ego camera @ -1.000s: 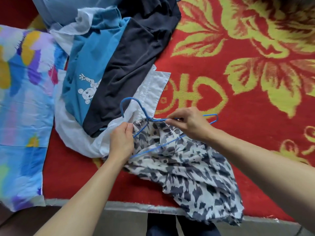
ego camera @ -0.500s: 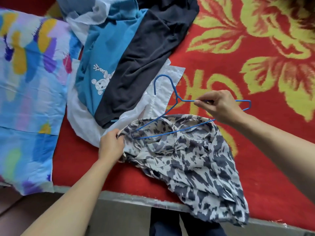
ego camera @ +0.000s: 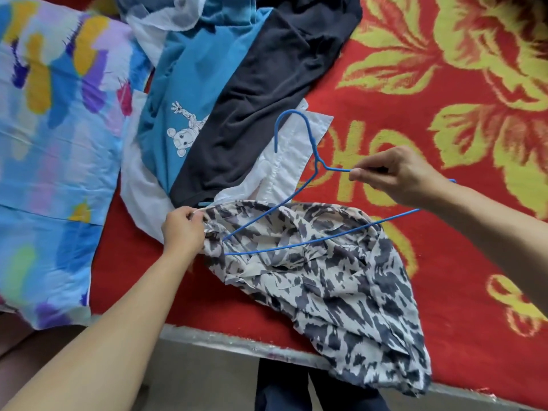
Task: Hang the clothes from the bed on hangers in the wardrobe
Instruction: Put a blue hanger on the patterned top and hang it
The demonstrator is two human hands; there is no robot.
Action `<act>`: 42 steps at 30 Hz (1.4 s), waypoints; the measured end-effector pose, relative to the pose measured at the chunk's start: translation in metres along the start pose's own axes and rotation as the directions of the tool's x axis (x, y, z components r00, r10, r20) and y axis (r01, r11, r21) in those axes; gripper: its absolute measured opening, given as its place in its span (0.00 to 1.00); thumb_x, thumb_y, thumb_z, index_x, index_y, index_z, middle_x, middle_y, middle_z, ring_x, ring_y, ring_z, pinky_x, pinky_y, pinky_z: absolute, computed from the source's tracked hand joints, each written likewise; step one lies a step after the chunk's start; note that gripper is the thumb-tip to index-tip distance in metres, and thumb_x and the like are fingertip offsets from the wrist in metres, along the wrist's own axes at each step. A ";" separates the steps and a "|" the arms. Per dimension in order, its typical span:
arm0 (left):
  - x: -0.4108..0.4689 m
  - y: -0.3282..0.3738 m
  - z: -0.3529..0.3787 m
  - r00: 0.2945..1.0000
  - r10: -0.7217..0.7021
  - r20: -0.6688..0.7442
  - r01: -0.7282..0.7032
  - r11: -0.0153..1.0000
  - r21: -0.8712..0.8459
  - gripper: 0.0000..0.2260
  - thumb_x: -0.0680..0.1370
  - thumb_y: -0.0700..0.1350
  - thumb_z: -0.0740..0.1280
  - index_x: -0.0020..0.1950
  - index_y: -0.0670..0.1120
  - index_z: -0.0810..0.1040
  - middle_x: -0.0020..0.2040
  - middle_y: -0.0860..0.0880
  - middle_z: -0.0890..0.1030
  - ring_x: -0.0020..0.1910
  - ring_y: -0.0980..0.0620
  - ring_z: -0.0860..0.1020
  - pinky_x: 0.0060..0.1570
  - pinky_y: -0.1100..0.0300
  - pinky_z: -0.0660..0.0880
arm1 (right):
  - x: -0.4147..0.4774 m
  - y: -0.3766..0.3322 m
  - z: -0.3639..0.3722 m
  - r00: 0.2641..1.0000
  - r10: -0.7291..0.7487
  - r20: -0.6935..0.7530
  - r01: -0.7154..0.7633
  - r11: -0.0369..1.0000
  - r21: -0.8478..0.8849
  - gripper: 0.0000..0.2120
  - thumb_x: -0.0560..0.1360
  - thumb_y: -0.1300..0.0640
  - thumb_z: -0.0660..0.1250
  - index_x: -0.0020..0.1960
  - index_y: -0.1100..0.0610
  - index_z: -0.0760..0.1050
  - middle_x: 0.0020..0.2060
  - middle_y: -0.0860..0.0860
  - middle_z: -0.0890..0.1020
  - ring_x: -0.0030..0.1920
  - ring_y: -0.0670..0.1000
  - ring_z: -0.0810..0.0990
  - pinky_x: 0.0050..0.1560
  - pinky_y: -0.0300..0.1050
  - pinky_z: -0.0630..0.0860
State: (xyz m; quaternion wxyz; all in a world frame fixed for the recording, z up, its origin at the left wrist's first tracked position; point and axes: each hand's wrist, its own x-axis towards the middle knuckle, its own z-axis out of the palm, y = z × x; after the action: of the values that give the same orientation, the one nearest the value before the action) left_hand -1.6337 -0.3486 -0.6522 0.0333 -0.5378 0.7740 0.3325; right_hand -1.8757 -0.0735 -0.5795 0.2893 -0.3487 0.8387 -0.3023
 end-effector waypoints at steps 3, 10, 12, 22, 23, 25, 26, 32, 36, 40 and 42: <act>0.004 0.011 0.010 0.986 -0.117 0.121 0.132 0.983 -0.130 0.07 0.76 0.43 0.65 0.41 0.44 0.82 0.35 0.47 0.78 0.39 0.44 0.77 0.39 0.58 0.70 | 0.004 -0.007 0.004 0.999 -0.025 -0.030 0.022 0.995 -0.099 0.13 0.75 0.45 0.68 0.45 0.53 0.84 0.22 0.50 0.72 0.25 0.45 0.65 0.28 0.43 0.62; -0.009 0.045 0.020 0.921 -0.114 0.372 0.260 0.891 -0.371 0.11 0.79 0.38 0.63 0.37 0.42 0.75 0.30 0.45 0.71 0.16 0.56 0.68 0.17 0.69 0.62 | 0.025 -0.023 0.075 0.998 0.014 0.069 -0.007 0.995 -0.103 0.11 0.76 0.46 0.68 0.47 0.52 0.84 0.28 0.42 0.78 0.29 0.41 0.73 0.32 0.44 0.68; -0.014 0.034 0.023 0.920 0.001 0.391 0.133 0.939 -0.316 0.08 0.78 0.36 0.63 0.40 0.42 0.78 0.30 0.46 0.74 0.21 0.53 0.73 0.21 0.66 0.68 | 0.028 -0.023 0.095 0.986 0.067 0.150 -0.060 0.997 -0.047 0.10 0.75 0.46 0.69 0.45 0.51 0.84 0.28 0.44 0.79 0.30 0.43 0.75 0.34 0.45 0.71; -0.040 -0.009 0.037 0.758 0.302 0.578 -0.515 0.822 0.245 0.07 0.77 0.49 0.66 0.51 0.52 0.82 0.44 0.47 0.82 0.48 0.44 0.78 0.45 0.48 0.75 | 0.038 -0.026 0.149 0.692 0.552 0.464 -0.529 0.826 -0.194 0.16 0.71 0.38 0.69 0.42 0.51 0.77 0.28 0.51 0.84 0.30 0.53 0.84 0.41 0.50 0.83; -0.042 -0.013 0.037 0.752 0.326 0.572 -0.543 0.799 0.259 0.06 0.77 0.49 0.66 0.50 0.51 0.82 0.42 0.46 0.81 0.48 0.44 0.77 0.43 0.49 0.74 | 0.039 -0.022 0.154 0.657 0.584 0.477 -0.507 0.810 -0.294 0.18 0.70 0.37 0.69 0.42 0.53 0.77 0.29 0.51 0.84 0.30 0.52 0.84 0.42 0.50 0.83; -0.047 -0.023 0.032 0.745 0.373 0.553 -0.577 0.777 0.254 0.06 0.78 0.50 0.64 0.46 0.52 0.79 0.40 0.46 0.78 0.48 0.45 0.74 0.41 0.51 0.72 | 0.042 -0.013 0.162 0.609 0.624 0.490 -0.492 0.782 -0.383 0.16 0.71 0.47 0.68 0.52 0.57 0.78 0.33 0.52 0.85 0.31 0.54 0.85 0.40 0.51 0.83; -0.048 -0.028 0.029 0.748 0.397 0.532 -0.573 0.791 0.214 0.06 0.78 0.50 0.63 0.43 0.53 0.77 0.39 0.47 0.77 0.46 0.45 0.74 0.40 0.51 0.71 | 0.043 -0.008 0.162 0.582 0.646 0.493 -0.531 0.762 -0.371 0.14 0.73 0.53 0.67 0.55 0.60 0.78 0.34 0.55 0.85 0.31 0.54 0.85 0.37 0.51 0.83; -0.038 -0.013 0.019 0.826 0.450 0.340 -0.501 0.862 0.074 0.05 0.76 0.43 0.68 0.41 0.45 0.81 0.32 0.47 0.80 0.37 0.43 0.76 0.38 0.52 0.70 | 0.030 -0.021 0.102 0.756 0.448 0.477 -0.592 0.780 0.205 0.20 0.78 0.43 0.64 0.55 0.61 0.78 0.37 0.55 0.86 0.34 0.52 0.85 0.36 0.45 0.75; -0.038 0.027 0.021 0.877 0.430 0.215 -0.431 0.901 -0.046 0.04 0.74 0.42 0.72 0.47 0.44 0.84 0.39 0.49 0.83 0.41 0.49 0.78 0.42 0.59 0.68 | 0.023 -0.059 0.077 0.836 0.249 0.490 -0.387 0.899 0.203 0.25 0.70 0.37 0.70 0.59 0.52 0.75 0.43 0.53 0.85 0.40 0.53 0.85 0.37 0.44 0.76; -0.044 0.058 0.017 0.879 0.416 0.235 -0.393 0.909 -0.139 0.09 0.71 0.39 0.74 0.51 0.45 0.84 0.44 0.52 0.82 0.42 0.55 0.78 0.43 0.71 0.69 | 0.040 -0.073 0.076 0.924 0.153 0.351 -0.227 0.957 0.180 0.17 0.73 0.42 0.70 0.54 0.53 0.79 0.33 0.48 0.82 0.27 0.40 0.75 0.30 0.32 0.70; -0.036 0.052 0.005 0.889 0.366 0.277 -0.370 0.928 -0.040 0.12 0.71 0.35 0.71 0.53 0.44 0.83 0.46 0.49 0.83 0.44 0.53 0.78 0.44 0.69 0.69 | 0.041 -0.066 0.071 0.949 0.118 0.292 -0.159 0.980 0.121 0.17 0.76 0.45 0.68 0.39 0.58 0.78 0.26 0.47 0.71 0.23 0.41 0.65 0.26 0.34 0.62</act>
State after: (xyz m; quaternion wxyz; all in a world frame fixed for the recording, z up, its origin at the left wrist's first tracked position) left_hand -1.6645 -0.3063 -0.6169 0.0823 -0.3290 0.8516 0.3998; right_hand -1.8234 -0.1644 -0.5899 0.4511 -0.3070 0.7871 -0.2876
